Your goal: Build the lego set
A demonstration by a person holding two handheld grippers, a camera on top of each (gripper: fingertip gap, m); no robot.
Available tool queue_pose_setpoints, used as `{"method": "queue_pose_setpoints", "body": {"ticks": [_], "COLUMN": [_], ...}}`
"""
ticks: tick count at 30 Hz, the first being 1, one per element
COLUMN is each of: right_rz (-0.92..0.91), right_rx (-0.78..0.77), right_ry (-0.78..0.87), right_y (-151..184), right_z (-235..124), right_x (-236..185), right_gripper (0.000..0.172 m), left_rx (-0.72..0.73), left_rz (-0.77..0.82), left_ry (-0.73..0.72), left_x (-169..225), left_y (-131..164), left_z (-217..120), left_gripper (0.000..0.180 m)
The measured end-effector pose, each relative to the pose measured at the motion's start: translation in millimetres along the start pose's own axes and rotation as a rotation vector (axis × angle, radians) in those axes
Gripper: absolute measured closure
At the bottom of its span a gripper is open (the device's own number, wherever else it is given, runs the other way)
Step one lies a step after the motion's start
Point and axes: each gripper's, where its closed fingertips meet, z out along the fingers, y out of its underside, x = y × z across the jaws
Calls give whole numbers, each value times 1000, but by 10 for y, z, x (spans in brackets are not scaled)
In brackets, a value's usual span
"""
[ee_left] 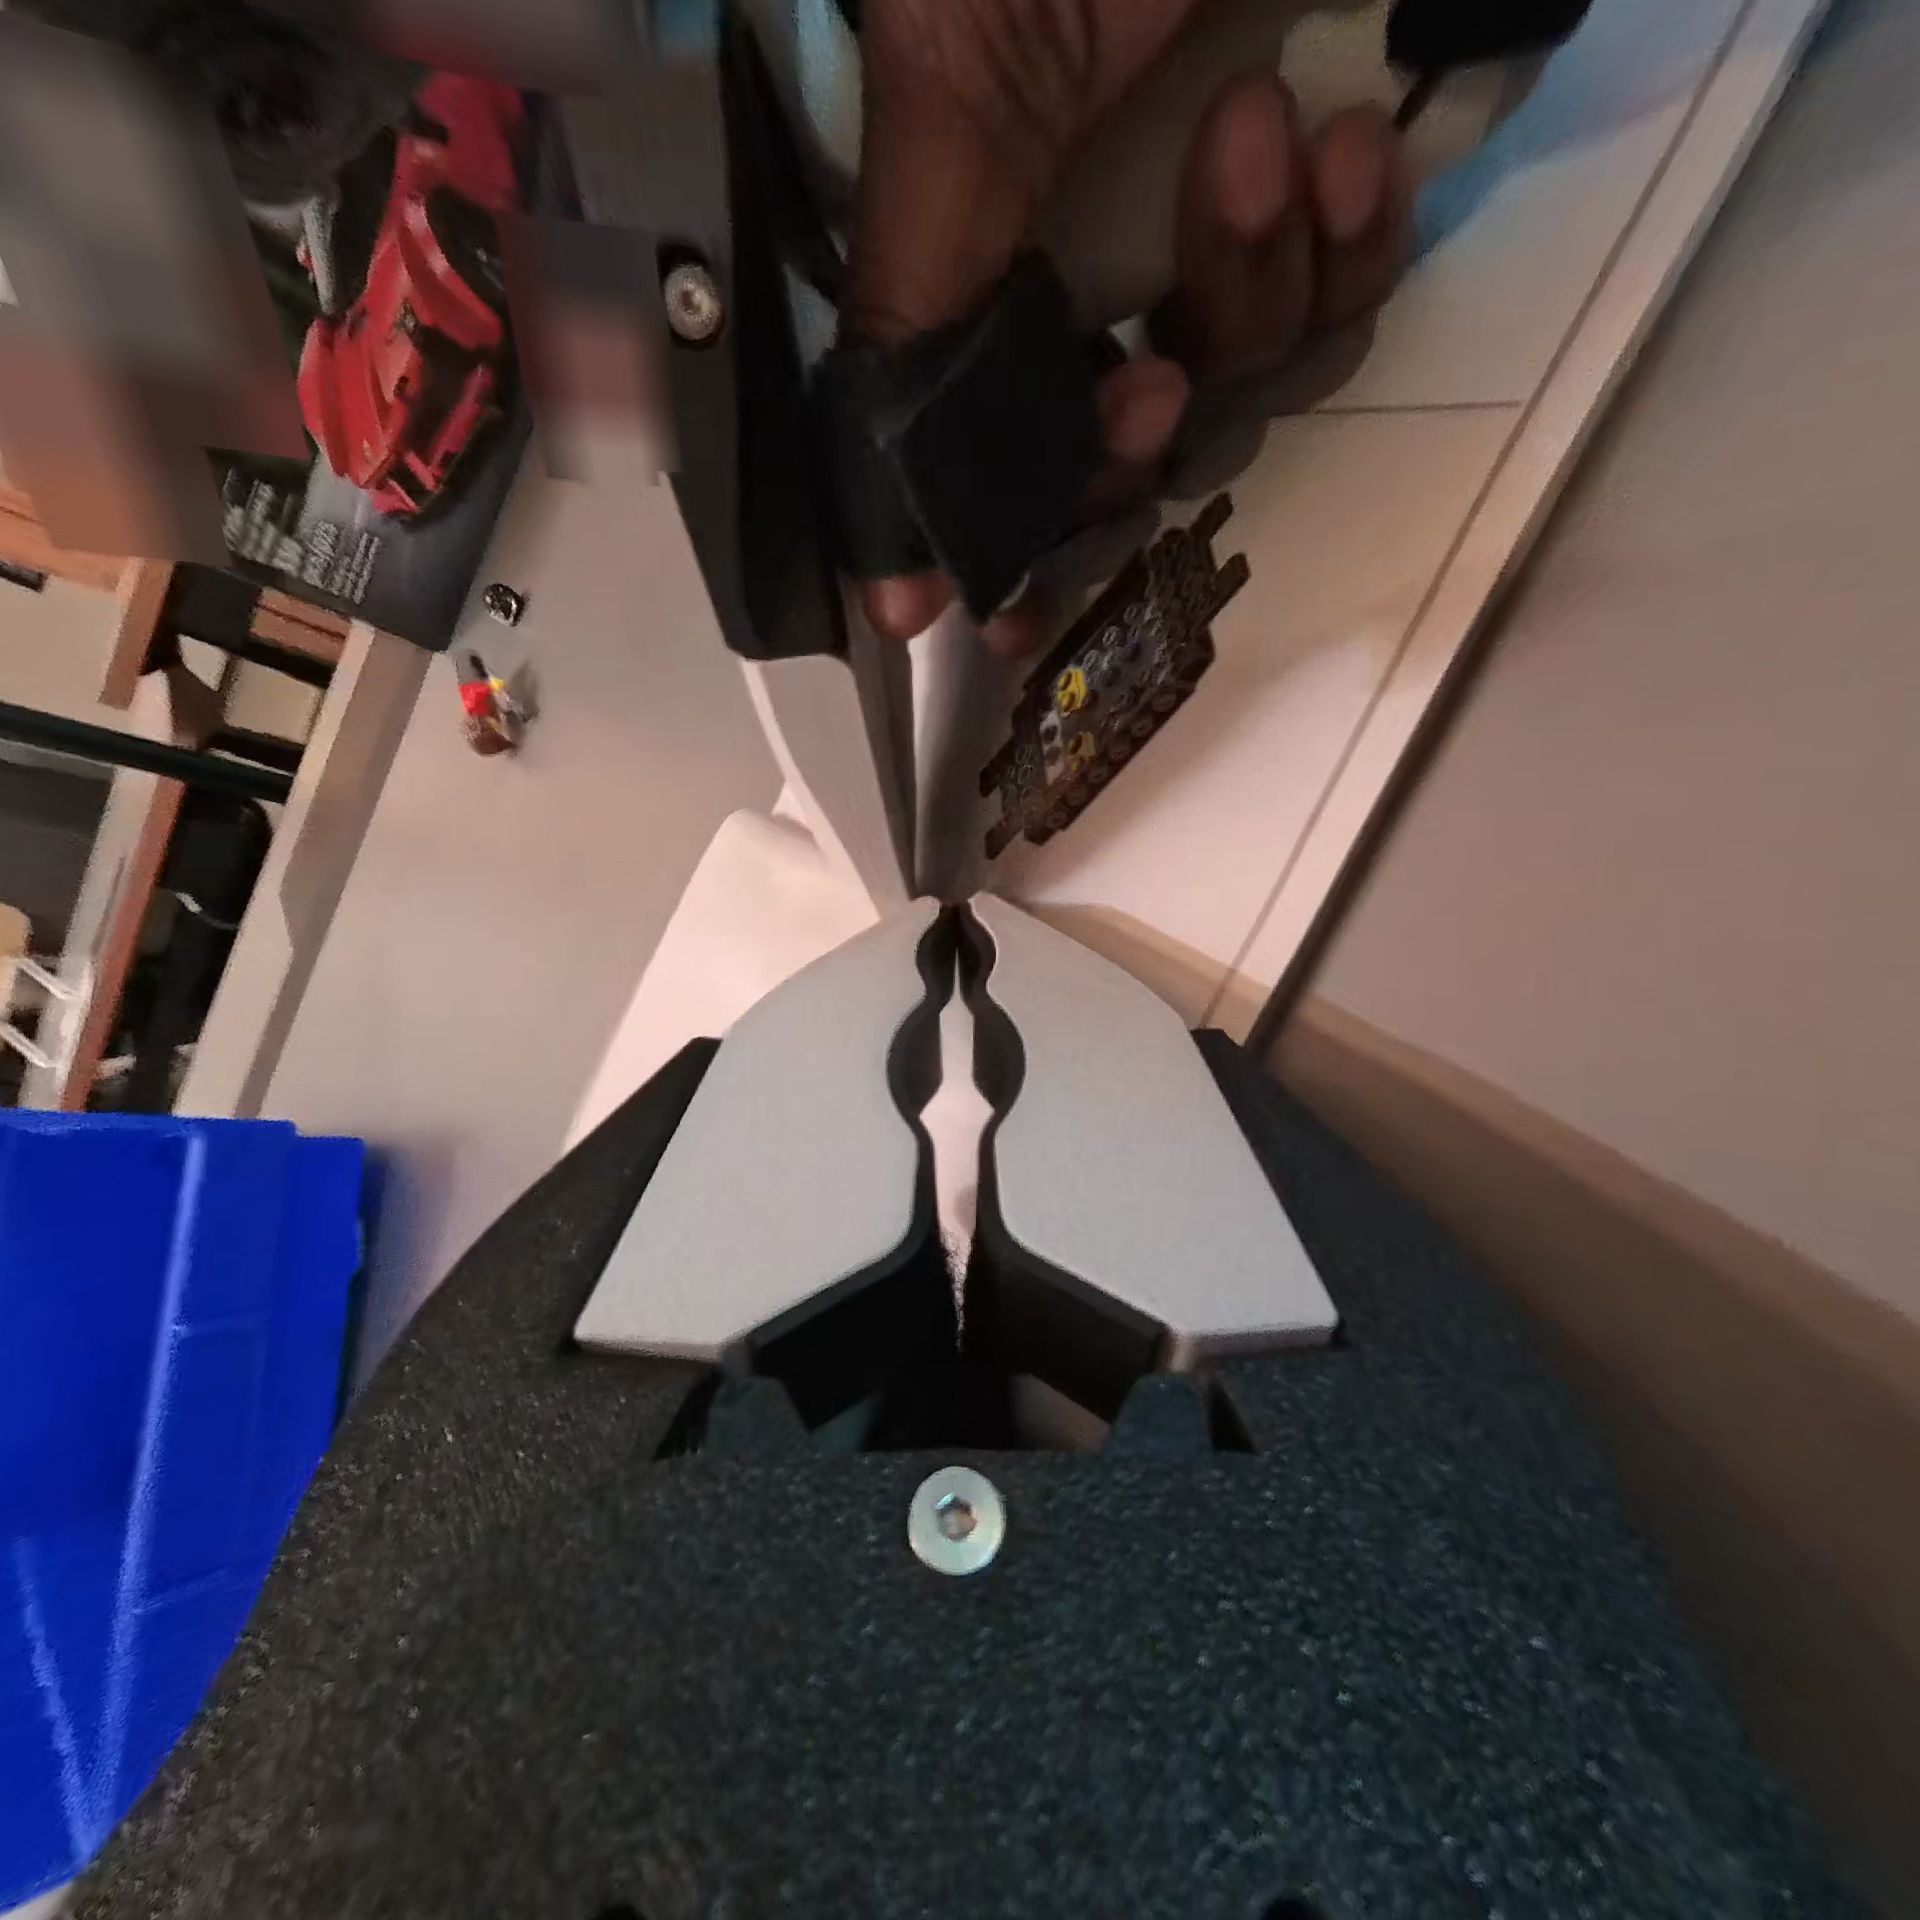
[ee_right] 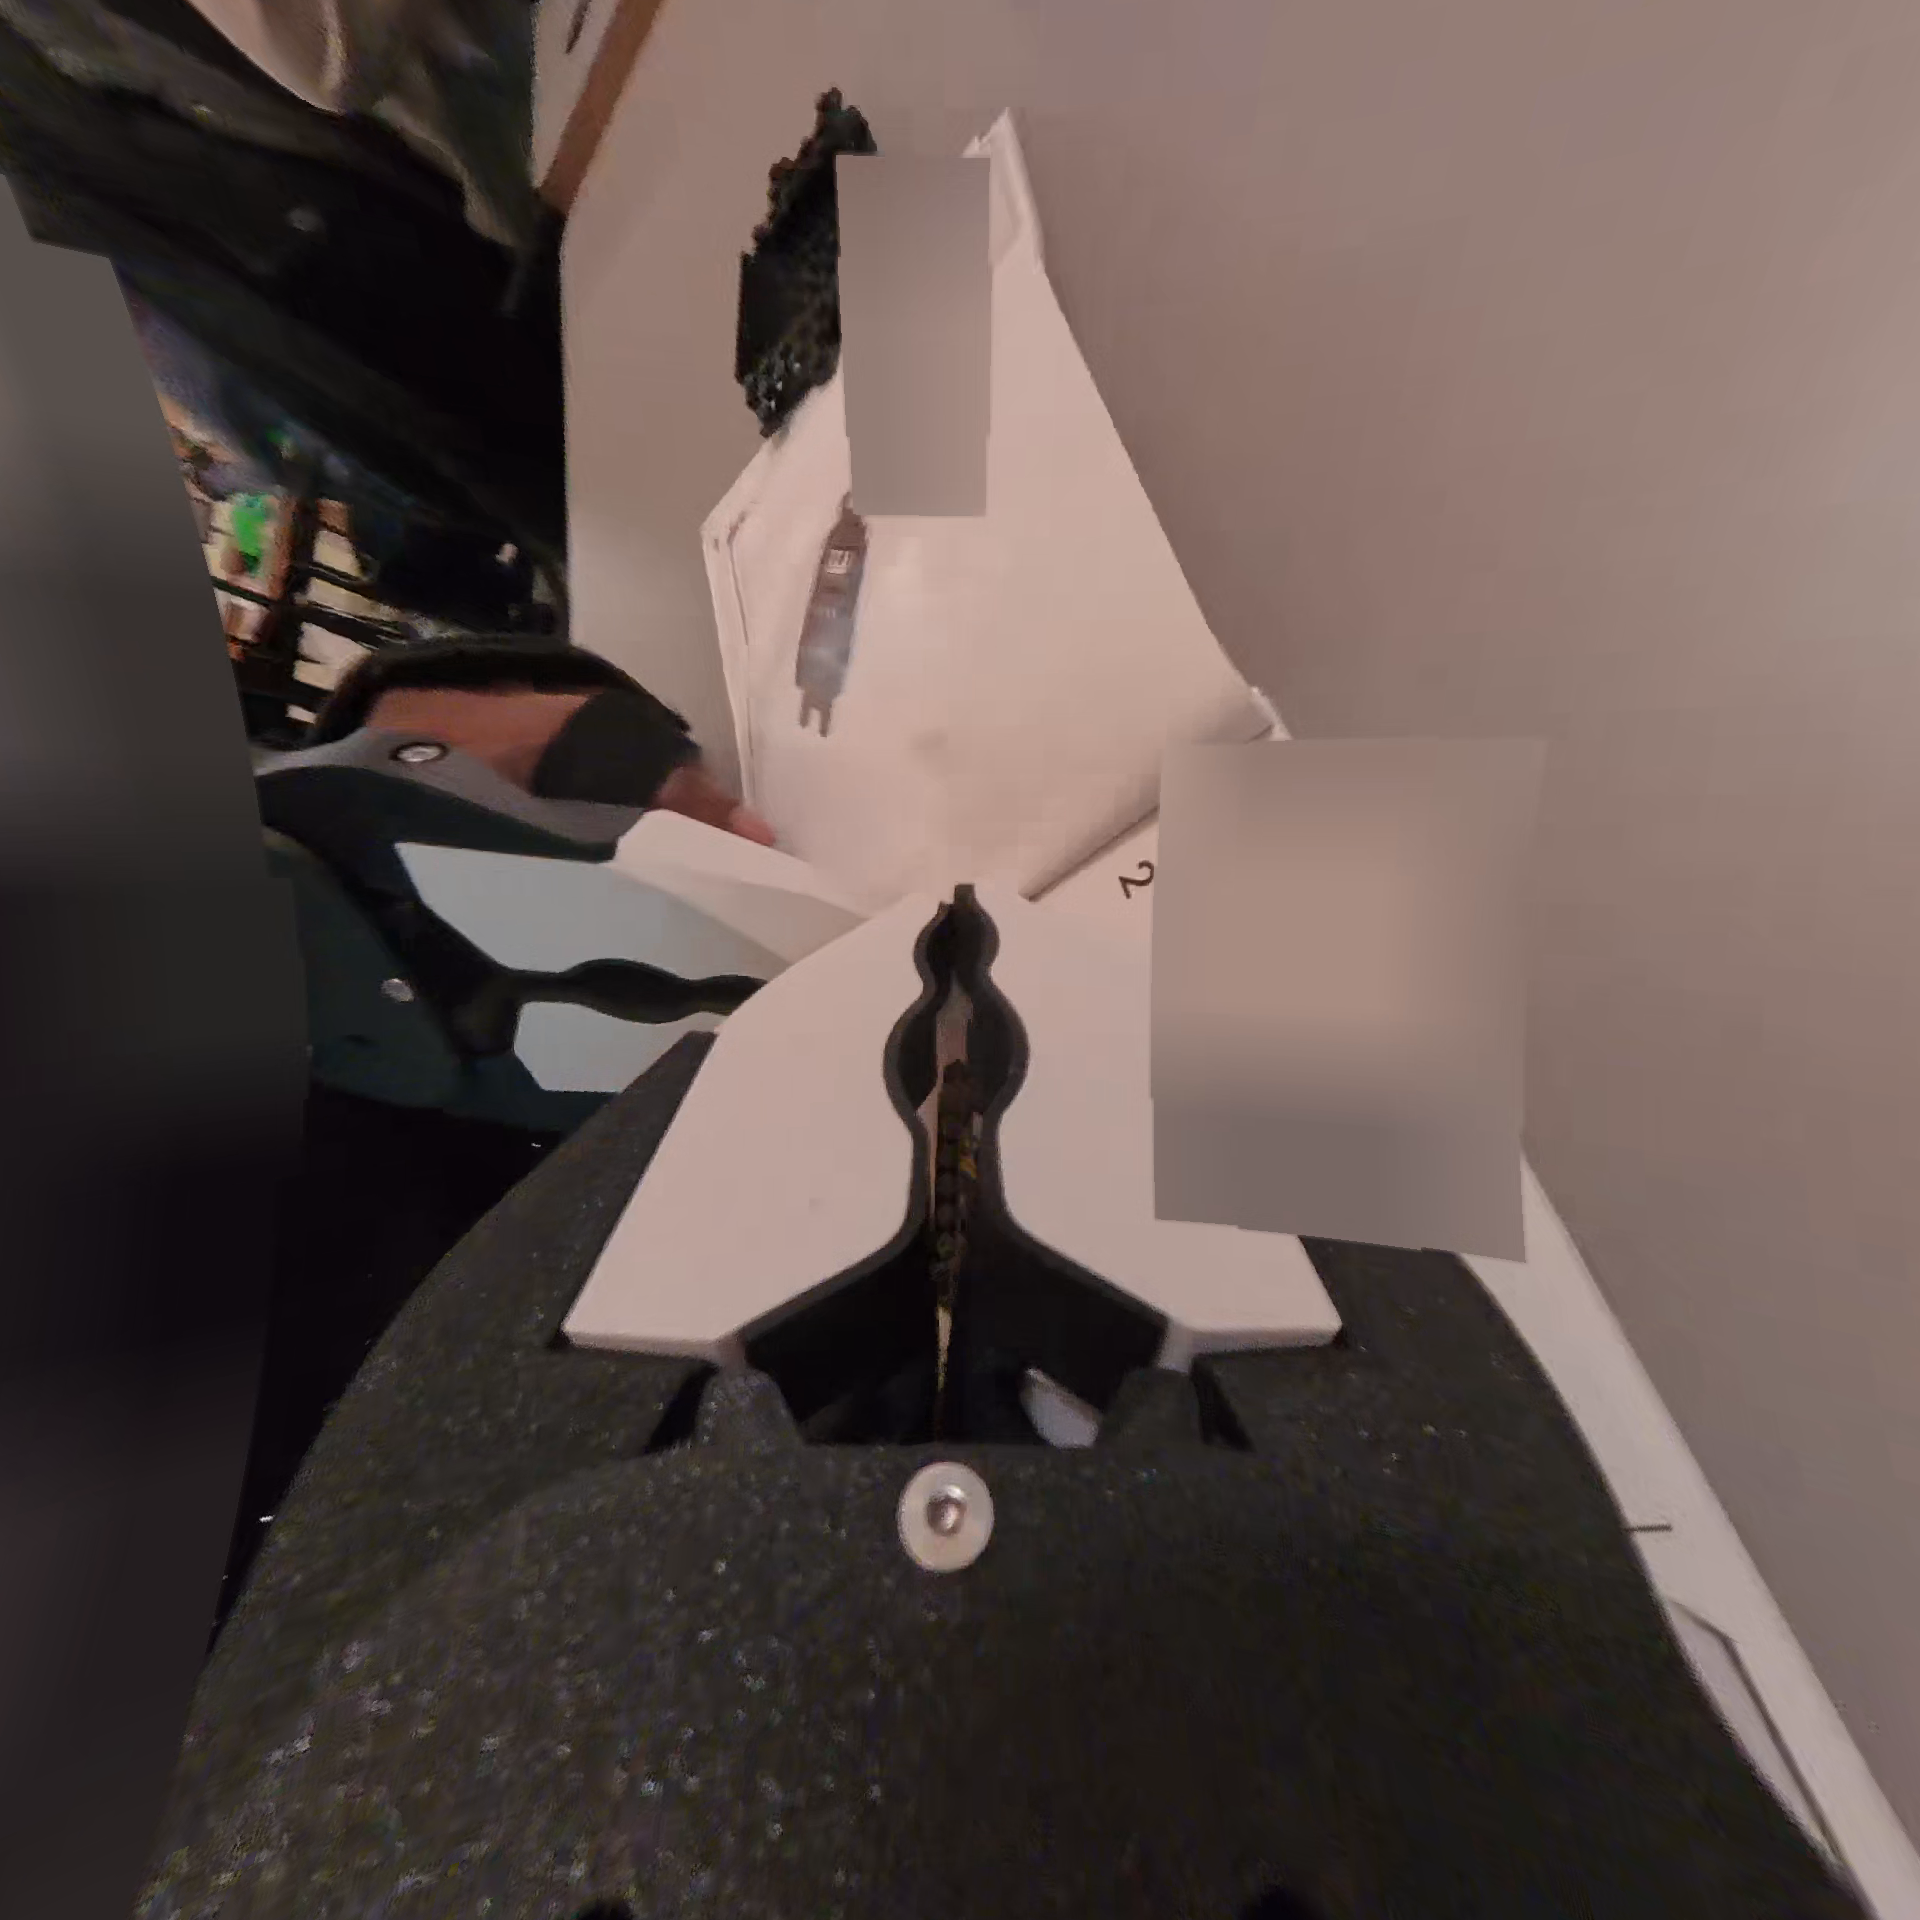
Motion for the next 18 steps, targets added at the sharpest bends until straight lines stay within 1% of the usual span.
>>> {"method": "queue_pose_setpoints", "body": {"ticks": [3, 11, 13, 15, 18], "right_rz": [83, 69, 66, 55, 22], "right_rx": [12, 69, 83, 92, 109], "right_ry": [-52, 57, 80, 99, 154], "right_y": [-35, -268, -317, -325, -325], "right_z": [3, -54, -76, -78, -90], "right_x": [13, 272, 332, 343, 367], "right_gripper": [172, 172, 172, 172, 172], "left_rx": [17, 22, 25, 19, 22], "left_rz": [-48, -37, -61, -98, -264], "left_ry": [25, 15, 33, 96, 296], "left_x": [2, 3, 9, 42, 203], "left_y": [5, 5, 7, 10, -8], "left_z": [-5, -6, -10, -47, -190], "left_gripper": [180, 180, 180, 180, 180]}}
